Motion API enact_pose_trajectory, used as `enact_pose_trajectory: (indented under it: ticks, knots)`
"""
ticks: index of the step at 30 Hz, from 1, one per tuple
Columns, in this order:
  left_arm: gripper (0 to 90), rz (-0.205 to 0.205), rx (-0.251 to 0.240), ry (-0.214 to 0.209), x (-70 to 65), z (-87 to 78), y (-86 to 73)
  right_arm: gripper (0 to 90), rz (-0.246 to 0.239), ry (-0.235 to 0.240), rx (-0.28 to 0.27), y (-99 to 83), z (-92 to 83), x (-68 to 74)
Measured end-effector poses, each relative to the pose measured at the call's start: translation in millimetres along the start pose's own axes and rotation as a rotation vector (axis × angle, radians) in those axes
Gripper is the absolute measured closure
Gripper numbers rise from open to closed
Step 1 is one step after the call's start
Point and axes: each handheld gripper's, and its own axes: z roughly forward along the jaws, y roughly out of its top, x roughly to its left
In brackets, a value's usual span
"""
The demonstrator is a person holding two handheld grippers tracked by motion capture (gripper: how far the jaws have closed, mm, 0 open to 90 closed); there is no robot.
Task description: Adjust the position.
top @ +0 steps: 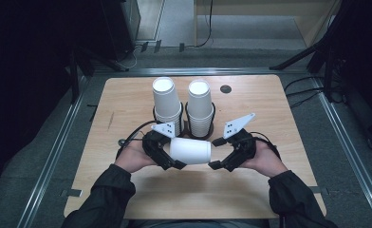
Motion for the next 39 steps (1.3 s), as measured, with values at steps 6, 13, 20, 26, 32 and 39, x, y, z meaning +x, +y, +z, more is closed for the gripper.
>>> enact_pose_trajectory:
  ticks: [6,13,20,26,32,39]
  knots:
    - [15.6,-0.009,0.112,0.010,2.9,17.1,0.6,15.8,-0.017,-0.017,0.041,-2.3,7.1,-0.5]
    - [15.6,-0.011,0.173,-0.007,2.0,33.3,3.4,15.8,-0.046,-0.014,0.091,-2.0,20.6,1.9]
    - [15.5,0.007,0.200,-0.021,-1.7,42.7,7.7,15.8,-0.077,-0.006,0.172,-2.7,38.5,4.7]
    - [15.5,0.025,0.215,-0.023,-4.8,47.1,9.8,15.9,-0.091,0.004,0.205,0.1,51.1,5.9]
    - [15.1,0.016,0.231,-0.020,-6.4,51.9,11.3,20.6,-0.112,0.005,0.230,2.7,61.4,7.0]
    - [13.1,0.012,0.237,-0.028,-5.5,51.3,11.3,23.7,-0.124,0.002,0.227,2.8,60.6,8.7]
